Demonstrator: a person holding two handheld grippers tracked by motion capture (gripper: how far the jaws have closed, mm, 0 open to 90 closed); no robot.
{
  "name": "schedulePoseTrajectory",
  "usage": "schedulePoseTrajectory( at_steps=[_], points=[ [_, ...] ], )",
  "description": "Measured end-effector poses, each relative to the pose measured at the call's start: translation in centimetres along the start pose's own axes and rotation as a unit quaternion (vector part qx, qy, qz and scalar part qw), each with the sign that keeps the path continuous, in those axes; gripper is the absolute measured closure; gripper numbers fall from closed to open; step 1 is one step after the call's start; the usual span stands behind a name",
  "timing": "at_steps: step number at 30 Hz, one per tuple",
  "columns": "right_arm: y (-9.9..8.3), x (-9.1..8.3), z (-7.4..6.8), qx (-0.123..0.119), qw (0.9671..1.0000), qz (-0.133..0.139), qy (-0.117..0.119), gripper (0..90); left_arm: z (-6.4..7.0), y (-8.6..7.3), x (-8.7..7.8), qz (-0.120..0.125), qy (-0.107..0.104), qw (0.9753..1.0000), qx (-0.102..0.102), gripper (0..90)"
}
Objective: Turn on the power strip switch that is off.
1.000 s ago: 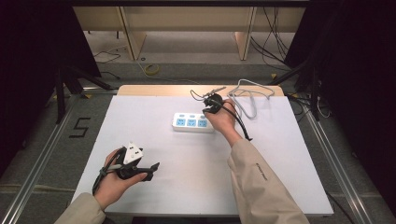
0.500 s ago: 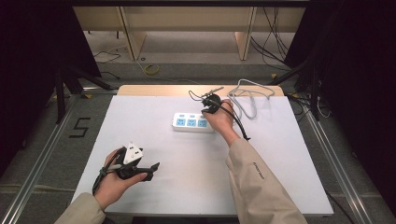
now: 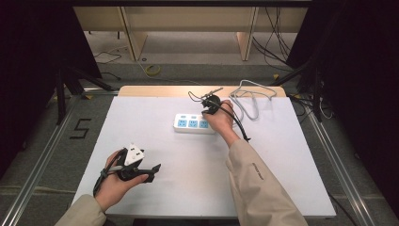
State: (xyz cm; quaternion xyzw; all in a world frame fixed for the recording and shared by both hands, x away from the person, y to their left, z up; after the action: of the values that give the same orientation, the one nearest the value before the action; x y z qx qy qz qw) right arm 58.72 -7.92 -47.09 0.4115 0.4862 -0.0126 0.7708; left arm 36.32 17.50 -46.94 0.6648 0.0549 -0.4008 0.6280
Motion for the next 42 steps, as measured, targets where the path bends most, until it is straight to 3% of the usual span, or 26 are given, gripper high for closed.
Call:
schedulePoseTrajectory(
  at_steps=[11, 33, 42],
  points=[
    [-0.01, 0.16, -0.07, -0.002, 1.0000, -0.009, 0.000, 90.0, 0.00, 0.00, 0.01, 0.000, 0.000, 1.0000, 0.000, 19.7],
    [0.09, 0.44, -0.38, -0.029, 0.9992, -0.026, -0.012, 90.0, 0.01, -0.04, 0.07, -0.004, 0.001, 1.0000, 0.001, 19.7],
    [0.00, 0.50, -0.38, -0.023, 0.9992, -0.030, -0.011, 90.0, 0.09, -0.04, 0.16, -0.004, 0.001, 1.0000, 0.000, 19.7]
  ],
)
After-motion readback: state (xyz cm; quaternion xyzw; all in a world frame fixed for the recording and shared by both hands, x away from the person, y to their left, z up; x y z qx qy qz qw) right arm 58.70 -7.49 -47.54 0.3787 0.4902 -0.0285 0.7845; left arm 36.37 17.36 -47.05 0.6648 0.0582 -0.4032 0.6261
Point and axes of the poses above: each handheld gripper's, and its own axes: x roughly forward along the jaws, y roughly out of its top, z roughly to its right, the point moved 3 cm from there along x, roughly forward along the jaws, and after that the axes turned 15 degrees about -x, right-handed, at the moved point
